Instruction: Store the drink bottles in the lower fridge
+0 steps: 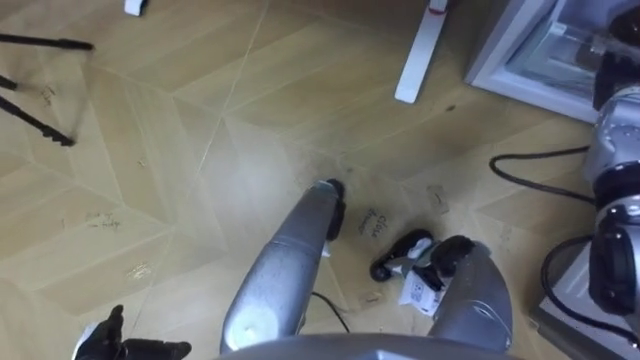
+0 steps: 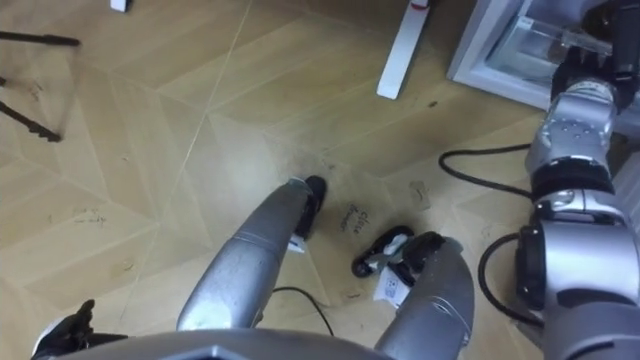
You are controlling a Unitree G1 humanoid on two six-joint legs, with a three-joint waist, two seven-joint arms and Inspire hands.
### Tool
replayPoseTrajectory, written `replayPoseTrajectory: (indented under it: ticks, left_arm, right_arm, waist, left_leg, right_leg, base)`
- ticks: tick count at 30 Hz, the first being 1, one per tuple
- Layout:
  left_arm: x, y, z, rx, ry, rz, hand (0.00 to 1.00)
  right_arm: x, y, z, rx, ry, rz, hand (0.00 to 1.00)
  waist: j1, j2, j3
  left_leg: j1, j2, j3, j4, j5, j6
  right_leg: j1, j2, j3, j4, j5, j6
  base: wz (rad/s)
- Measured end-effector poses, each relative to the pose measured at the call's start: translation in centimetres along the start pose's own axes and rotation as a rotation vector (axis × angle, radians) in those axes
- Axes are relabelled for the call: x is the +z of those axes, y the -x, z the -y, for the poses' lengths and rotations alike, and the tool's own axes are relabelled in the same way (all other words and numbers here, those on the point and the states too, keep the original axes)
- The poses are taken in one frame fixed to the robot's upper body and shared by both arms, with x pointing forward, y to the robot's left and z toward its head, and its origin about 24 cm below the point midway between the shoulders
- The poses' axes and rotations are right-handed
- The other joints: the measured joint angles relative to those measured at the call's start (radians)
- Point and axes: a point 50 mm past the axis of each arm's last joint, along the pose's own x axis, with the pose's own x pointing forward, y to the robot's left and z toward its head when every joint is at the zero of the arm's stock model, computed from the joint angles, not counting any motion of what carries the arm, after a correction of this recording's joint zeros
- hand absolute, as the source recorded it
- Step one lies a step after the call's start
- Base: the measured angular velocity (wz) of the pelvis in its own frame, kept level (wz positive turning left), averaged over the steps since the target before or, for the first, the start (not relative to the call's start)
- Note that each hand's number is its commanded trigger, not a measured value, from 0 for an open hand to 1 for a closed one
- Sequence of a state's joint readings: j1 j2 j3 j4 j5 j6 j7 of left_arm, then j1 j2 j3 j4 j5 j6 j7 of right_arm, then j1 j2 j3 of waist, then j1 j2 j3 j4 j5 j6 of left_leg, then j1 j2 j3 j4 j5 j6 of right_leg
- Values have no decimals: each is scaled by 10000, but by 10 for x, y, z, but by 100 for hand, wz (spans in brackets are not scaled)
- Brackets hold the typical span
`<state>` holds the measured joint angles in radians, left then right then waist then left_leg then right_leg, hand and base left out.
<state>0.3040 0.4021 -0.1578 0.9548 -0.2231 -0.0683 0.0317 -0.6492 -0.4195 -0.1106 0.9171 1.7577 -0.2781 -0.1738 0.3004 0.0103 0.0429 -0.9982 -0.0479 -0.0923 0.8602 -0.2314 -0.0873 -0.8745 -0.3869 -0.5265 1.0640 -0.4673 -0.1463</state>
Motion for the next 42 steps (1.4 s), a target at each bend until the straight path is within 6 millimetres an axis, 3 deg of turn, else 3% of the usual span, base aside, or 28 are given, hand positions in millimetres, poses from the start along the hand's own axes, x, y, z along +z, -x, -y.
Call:
replayPoseTrajectory:
  ticks: [3, 8, 10, 13, 20, 25, 34, 39, 42]
  left_arm:
    - [-3, 0, 0, 14, -9, -74, 0]
    - [-7, 1, -2, 63, 1, -225, 0]
    - [-7, 1, -3, 127, 93, -174, 0]
    - [-5, 1, -6, 238, 264, -81, 0]
    - [-6, 1, -6, 340, 275, -207, 0]
    - [-3, 0, -6, 338, 281, -174, 0]
    - [6, -3, -6, 330, 421, 58, 0]
    - [12, -4, -5, 195, 266, 259, 0]
    - [14, -4, -6, 167, 323, 289, 0]
  right_arm:
    - [-1, 0, 2, -150, -94, -68, 0]
    - [-3, -1, -1, -133, -136, -188, 0]
    - [-6, -1, -5, -245, -165, -345, 0]
    - [-9, -1, -8, -335, -167, -599, 0]
    - [-12, -1, -7, -361, -109, -959, 0]
    - [-12, -2, -6, -249, -58, -1021, 0]
    - [-6, -5, 11, 192, 467, -1120, 0]
    - [1, -5, 31, 342, 2125, -1494, 0]
    - [2, -2, 44, 636, 2608, -1815, 0]
  waist:
    - [-28, -13, 7]
    - [-346, -62, 13]
    - [-467, -92, 32]
    - [-547, -113, 45]
    - [-695, -209, 105]
    - [-746, -205, 103]
    - [-763, -214, 110]
    - [-813, -354, 184]
    - [-973, -478, 179]
  left_leg:
    - [12, -29, 45, 67, 307, 57]
    - [-9, -184, 69, 64, 327, 139]
    - [-13, -203, 74, 64, 322, 149]
    - [-42, -200, 43, 59, 322, 148]
    - [-57, -183, 15, 63, 293, 83]
    - [-59, -170, 23, 109, 264, 125]
    - [182, -125, -55, -118, 265, 144]
    - [578, 48, -65, -465, 250, 177]
    - [717, 173, -50, -633, 263, 252]
  right_leg:
    - [60, -126, -13, 190, -147, 210]
    - [87, -286, -37, 208, -173, 265]
    - [89, -300, -39, 201, -159, 243]
    - [91, -300, -118, 161, -38, 12]
    - [87, -290, -146, 132, -75, 74]
    - [90, -268, -160, 97, -47, 75]
    - [388, -61, -245, -291, 103, 156]
    - [819, 256, -322, -892, 314, 221]
    - [1006, 450, -362, -1241, 436, 301]
  base:
    - [12]
    - [8]
    - [2]
    - [0]
    - [0]
    - [0]
    - [-1]
    - [-7]
    - [-8]
